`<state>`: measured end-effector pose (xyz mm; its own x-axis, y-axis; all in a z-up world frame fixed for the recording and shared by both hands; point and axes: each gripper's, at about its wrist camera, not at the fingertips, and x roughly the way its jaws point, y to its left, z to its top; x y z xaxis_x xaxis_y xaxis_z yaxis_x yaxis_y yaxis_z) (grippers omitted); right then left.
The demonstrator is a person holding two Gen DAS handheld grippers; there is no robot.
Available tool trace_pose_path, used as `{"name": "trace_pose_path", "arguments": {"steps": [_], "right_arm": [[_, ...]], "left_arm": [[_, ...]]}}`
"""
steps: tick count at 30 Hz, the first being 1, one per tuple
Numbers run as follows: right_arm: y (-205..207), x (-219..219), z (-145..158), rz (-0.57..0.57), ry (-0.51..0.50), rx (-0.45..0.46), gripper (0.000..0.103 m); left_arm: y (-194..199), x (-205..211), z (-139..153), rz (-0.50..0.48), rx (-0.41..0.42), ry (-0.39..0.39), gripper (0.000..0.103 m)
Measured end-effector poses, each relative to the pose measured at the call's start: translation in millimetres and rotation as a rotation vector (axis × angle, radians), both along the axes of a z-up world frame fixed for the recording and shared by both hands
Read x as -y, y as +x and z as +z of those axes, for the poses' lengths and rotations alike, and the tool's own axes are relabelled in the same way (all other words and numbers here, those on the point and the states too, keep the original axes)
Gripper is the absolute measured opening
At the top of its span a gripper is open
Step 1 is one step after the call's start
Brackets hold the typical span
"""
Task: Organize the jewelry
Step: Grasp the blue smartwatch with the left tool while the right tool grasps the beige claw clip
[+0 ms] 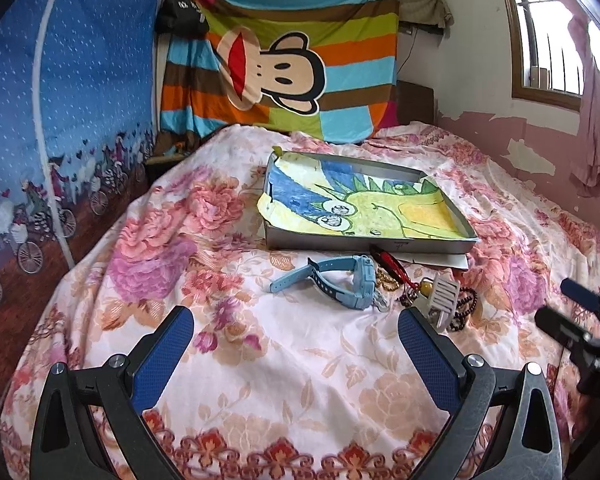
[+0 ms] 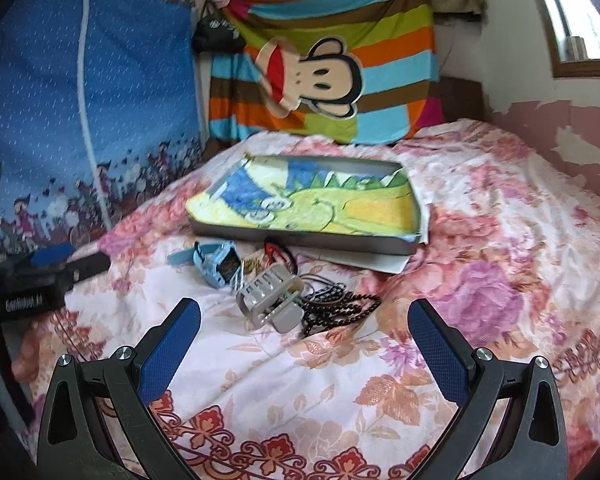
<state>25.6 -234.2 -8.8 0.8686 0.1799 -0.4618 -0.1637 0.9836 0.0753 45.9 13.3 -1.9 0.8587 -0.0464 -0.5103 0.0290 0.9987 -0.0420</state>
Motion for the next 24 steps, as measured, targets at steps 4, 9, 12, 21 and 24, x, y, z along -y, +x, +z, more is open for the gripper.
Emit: {"name": "trace_pose_path", "arguments": {"steps": [4,9,12,21,24], "right_arm": [[21.9,-5.6,-8.7,0.066,-0.028,-0.08,0.102],[47.2,-7.4,-18.1,0.135,-0.028,-0.156,0.102],[62.3,-9.4,-25.5,0.167,-0.025,-0.196,0.102],[84.8,-31.4,-38.5,0.249,-0.091,-0.246,0.102],[93.8,-32.6,-42.0,0.255,-0.112,-0.261,0.1]], "left_arm": [[23.9,-4.2,-2.4,-0.034,-0.035,-0.011,0.103],[56.4,1.4,-20.0,-0.103,-0.148,-0.084,0.103],[75.8,0.5,-31.1,-0.126,-0.213,-0.149,0.1],[114.2,-6.3,-47.0,-0.15,-0.317,-0.314,0.095],[123.4,2.4,-50.7,-0.175,-0.341,-0.308,0.095]]}}
